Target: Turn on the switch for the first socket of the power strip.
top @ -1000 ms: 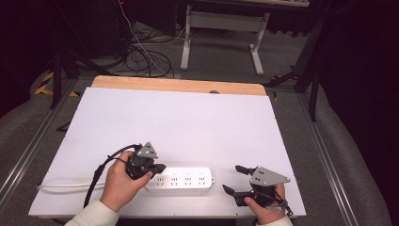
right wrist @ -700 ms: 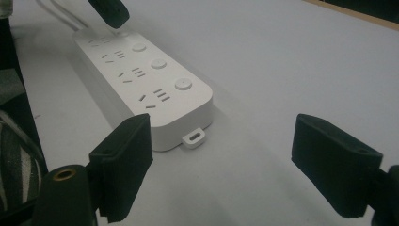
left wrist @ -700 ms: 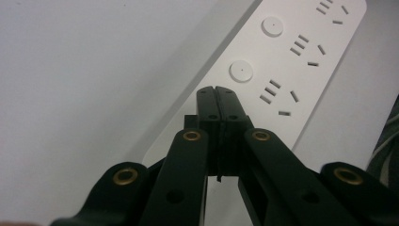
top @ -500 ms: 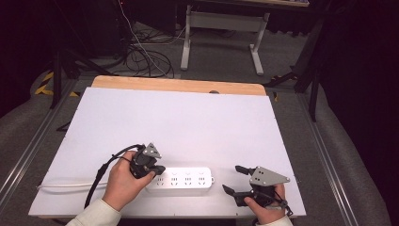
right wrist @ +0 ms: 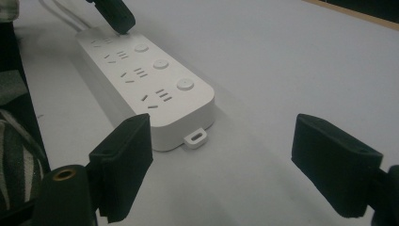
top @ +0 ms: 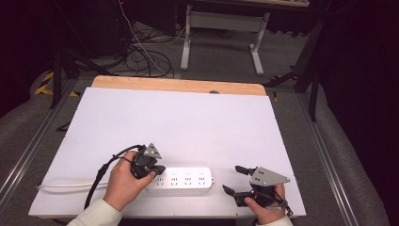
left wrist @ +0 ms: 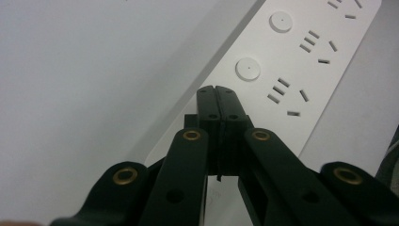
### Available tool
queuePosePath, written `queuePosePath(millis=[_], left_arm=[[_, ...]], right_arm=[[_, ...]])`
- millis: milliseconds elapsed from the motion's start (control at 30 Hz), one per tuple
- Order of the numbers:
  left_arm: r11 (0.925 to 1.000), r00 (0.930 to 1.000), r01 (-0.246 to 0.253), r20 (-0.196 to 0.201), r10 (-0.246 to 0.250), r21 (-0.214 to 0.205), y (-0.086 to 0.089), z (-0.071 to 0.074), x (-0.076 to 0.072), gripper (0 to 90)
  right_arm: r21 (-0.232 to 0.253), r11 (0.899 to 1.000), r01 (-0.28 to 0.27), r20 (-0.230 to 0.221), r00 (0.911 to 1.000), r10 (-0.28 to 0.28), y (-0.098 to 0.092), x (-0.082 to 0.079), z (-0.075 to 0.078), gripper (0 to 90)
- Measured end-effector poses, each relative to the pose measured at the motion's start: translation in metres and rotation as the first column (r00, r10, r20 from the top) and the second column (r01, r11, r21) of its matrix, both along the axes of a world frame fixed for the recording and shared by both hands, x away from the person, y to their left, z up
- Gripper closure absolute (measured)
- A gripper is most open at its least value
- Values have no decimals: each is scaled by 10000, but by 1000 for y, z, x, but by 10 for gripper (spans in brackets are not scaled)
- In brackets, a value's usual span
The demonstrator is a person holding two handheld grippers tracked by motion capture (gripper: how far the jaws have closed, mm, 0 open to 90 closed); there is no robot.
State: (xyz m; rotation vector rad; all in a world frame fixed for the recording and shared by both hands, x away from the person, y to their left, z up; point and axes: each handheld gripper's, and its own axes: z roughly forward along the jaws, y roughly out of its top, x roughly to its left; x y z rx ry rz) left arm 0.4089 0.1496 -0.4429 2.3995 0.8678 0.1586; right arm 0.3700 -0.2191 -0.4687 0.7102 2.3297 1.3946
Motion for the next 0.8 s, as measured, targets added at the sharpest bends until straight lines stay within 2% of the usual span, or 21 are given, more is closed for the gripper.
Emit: queuePosePath(millis=[800], left_arm=[[9999,9997,48,228,-51,121,-1,-3,-2,900]], right_arm=[[-56,10000,-61,-40,10000,61,1,-1,0,211]])
